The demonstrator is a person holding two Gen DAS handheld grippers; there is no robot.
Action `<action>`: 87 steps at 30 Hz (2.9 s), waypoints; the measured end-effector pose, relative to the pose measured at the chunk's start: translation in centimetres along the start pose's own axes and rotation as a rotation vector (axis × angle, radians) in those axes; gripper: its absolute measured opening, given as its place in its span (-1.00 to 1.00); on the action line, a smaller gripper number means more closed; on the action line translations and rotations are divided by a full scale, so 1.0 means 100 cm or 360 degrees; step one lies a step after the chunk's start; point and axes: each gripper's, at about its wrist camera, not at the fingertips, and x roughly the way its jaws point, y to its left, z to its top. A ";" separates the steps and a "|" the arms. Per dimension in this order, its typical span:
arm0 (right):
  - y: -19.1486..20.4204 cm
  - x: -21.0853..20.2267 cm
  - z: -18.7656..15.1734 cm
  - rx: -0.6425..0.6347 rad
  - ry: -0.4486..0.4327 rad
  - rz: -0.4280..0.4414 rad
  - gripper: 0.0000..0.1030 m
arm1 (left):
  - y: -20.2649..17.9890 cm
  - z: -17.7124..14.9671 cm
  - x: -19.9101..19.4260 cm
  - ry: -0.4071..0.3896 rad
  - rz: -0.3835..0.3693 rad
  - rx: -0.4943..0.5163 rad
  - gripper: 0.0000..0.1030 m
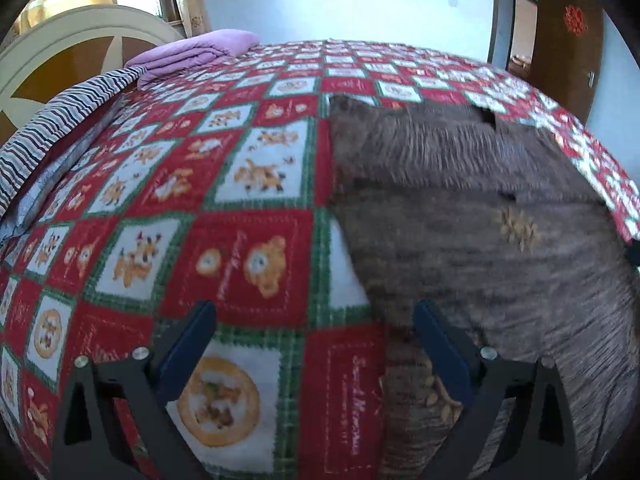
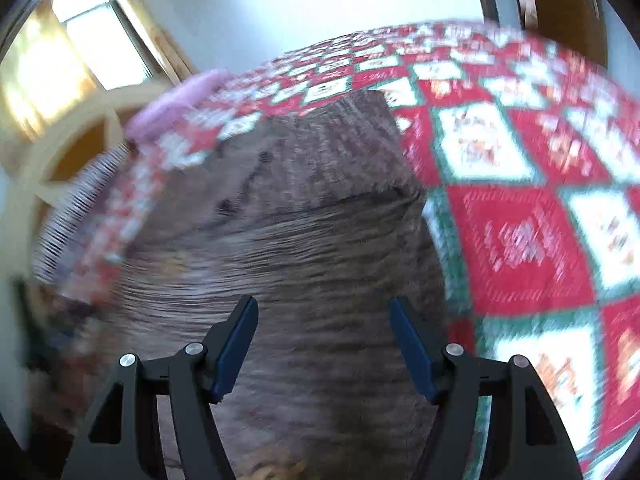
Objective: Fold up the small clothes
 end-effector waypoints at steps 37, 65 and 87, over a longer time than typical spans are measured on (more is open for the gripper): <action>0.006 -0.103 -0.097 -0.0236 0.0328 -0.0015 0.90 | -0.009 -0.071 -0.039 0.0049 -0.0041 0.0135 0.96; -0.024 -0.098 -0.156 -0.0030 0.0073 -0.0156 -0.20 | -0.014 -0.126 -0.069 0.0085 -0.0173 0.0054 0.72; -0.016 -0.090 -0.167 -0.0053 0.0125 -0.0055 -0.84 | -0.014 -0.132 -0.085 0.0074 -0.0377 0.0095 -0.84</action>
